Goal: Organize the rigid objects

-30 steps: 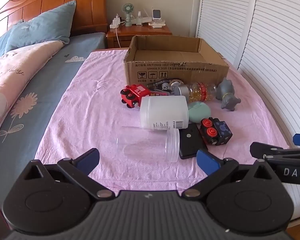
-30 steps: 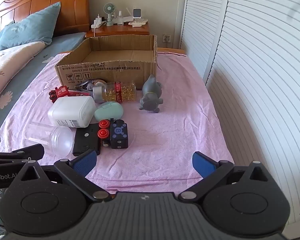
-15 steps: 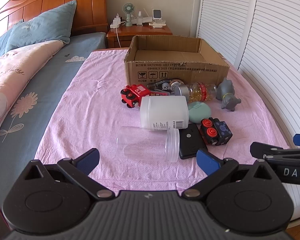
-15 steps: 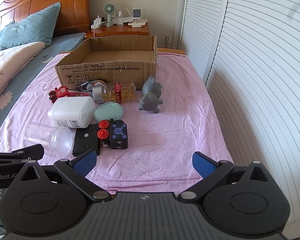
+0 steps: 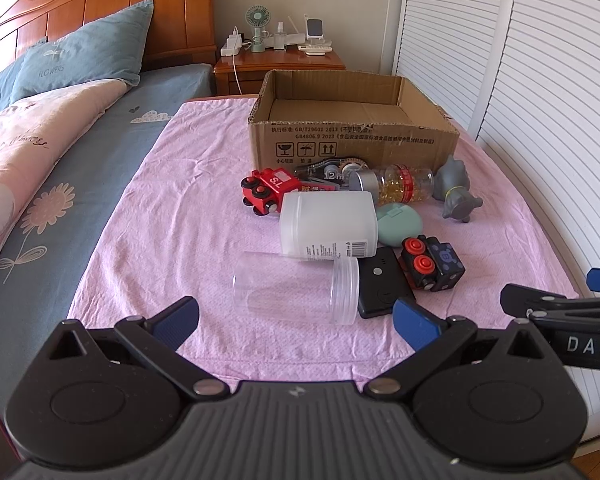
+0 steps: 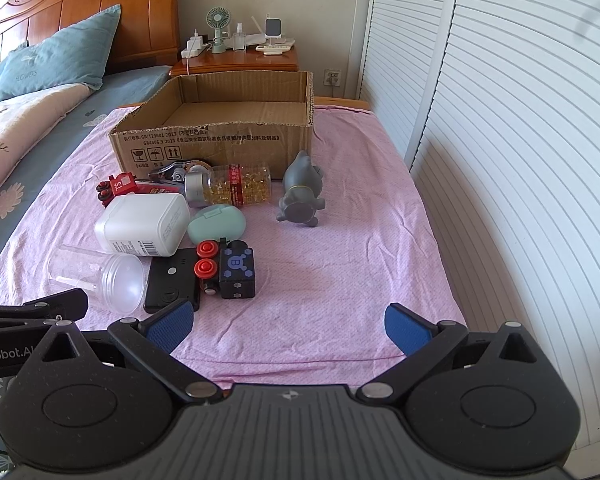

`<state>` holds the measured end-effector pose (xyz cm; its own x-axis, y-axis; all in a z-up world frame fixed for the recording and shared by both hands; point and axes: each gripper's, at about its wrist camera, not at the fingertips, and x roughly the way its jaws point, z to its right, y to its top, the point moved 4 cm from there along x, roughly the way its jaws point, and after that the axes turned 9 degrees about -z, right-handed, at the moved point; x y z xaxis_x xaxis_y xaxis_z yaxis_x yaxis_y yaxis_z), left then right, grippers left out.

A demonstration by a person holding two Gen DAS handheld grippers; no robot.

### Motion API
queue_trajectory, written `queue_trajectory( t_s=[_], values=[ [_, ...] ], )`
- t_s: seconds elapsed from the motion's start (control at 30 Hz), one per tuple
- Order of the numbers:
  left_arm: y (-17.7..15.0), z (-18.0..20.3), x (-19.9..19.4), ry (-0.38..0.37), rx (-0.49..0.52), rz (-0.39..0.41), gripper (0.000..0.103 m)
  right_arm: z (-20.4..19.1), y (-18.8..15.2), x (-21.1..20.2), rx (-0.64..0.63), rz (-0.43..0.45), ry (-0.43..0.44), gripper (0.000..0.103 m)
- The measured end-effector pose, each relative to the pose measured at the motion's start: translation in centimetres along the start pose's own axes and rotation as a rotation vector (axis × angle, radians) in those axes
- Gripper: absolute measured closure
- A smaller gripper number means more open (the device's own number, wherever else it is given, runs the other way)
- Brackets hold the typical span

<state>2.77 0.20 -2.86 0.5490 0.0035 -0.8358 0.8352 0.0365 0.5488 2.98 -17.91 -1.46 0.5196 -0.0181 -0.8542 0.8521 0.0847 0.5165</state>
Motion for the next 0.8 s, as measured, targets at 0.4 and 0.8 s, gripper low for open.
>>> queue_trajectory(
  t_s=[0.4,0.8],
  values=[
    [0.01,0.01,0.03,-0.001,-0.001,0.001,0.001,0.11,0.01,0.03,0.001,0.003,-0.002,0.000],
    [0.06,0.07,0.07,0.000,-0.001,0.003,0.001,0.09,0.01,-0.01,0.000,0.004,-0.004,0.000]
  ],
)
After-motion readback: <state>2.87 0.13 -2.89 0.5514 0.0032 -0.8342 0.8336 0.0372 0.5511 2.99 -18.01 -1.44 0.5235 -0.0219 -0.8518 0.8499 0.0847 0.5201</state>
